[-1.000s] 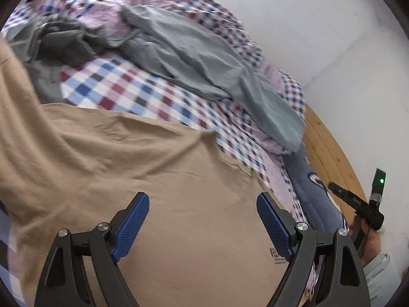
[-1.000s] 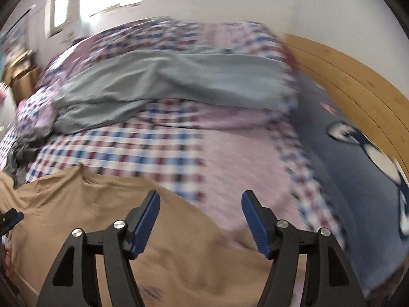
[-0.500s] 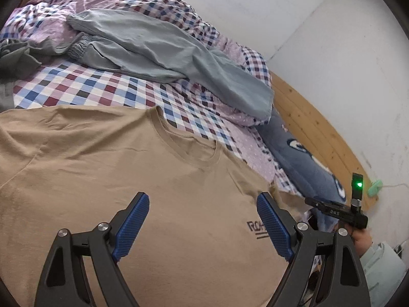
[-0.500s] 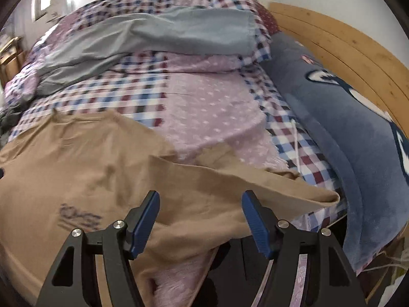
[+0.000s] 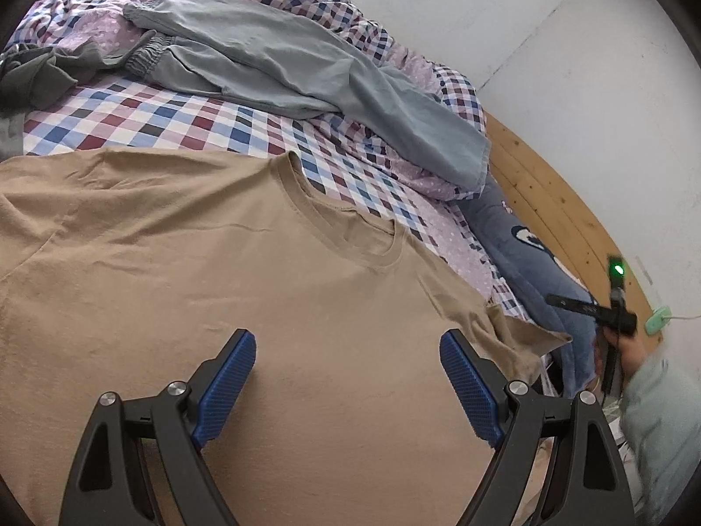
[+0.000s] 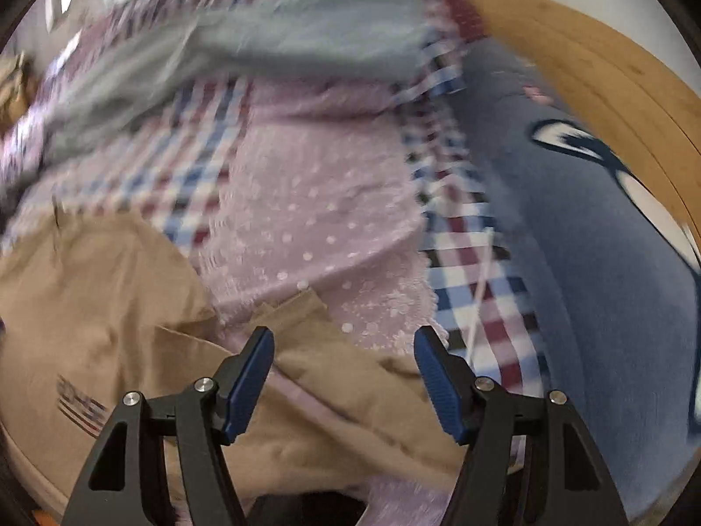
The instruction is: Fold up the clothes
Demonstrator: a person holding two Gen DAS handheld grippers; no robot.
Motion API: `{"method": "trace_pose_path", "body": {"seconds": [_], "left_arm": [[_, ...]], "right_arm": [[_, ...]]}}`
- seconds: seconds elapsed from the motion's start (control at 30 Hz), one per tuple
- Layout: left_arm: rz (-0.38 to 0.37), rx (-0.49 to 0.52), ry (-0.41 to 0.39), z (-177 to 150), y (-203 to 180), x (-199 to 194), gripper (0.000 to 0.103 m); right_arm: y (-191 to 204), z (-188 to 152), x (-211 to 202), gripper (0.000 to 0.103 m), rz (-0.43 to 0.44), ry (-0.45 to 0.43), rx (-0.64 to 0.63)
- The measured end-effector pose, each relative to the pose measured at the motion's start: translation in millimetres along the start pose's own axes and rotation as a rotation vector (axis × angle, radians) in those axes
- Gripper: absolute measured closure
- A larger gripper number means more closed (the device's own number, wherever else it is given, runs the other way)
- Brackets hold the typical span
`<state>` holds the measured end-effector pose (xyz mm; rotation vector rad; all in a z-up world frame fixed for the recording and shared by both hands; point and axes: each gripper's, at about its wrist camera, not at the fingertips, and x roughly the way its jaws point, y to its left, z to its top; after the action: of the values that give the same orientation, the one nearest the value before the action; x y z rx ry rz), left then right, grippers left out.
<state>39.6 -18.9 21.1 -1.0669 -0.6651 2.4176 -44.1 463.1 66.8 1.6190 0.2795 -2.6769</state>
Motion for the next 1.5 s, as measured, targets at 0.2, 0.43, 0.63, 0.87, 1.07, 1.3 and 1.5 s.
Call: {"method": "trace_pose_path", "body": {"seconds": [0.2,0.43,0.63,0.87,1.07,1.3,1.5], "left_arm": [[0.003,0.017,0.010,-1.7,-2.6,4.5,0.014],[0.006,0.031,0.019,-3.4,-5.3,7.1,0.014],[0.011,0.041,0.023,-4.7,-6.7,7.8,0.014],[0.014,0.045,0.026,-5.6,-7.6,8.2,0.014],[0.006,0.028,0.026,-4.7,-5.5,8.0,0.014],[0.009,0.027,0.024,-4.2,-4.7,9.5,0.014],[0.019,0.041,0.021,-5.4,-5.6,11.9,0.014]], "right_arm": [[25.7,8.9,58.0,0.037,0.009,0.120,-0.170],[38.1,3.1,72.0,0.037,0.036,0.135,-0.225],[48.7,-1.9,83.9,0.096,0.059,0.148,-0.272],[47.5,-2.1,80.7,0.102,0.058,0.126,-0.270],[20.0,12.7,64.6,0.102,0.101,0.071,-0.119],[-8.6,13.9,70.9,0.065,0.201,0.104,0.036],[-36.3,12.6,71.8,0.060,0.189,0.057,0.103]]}}
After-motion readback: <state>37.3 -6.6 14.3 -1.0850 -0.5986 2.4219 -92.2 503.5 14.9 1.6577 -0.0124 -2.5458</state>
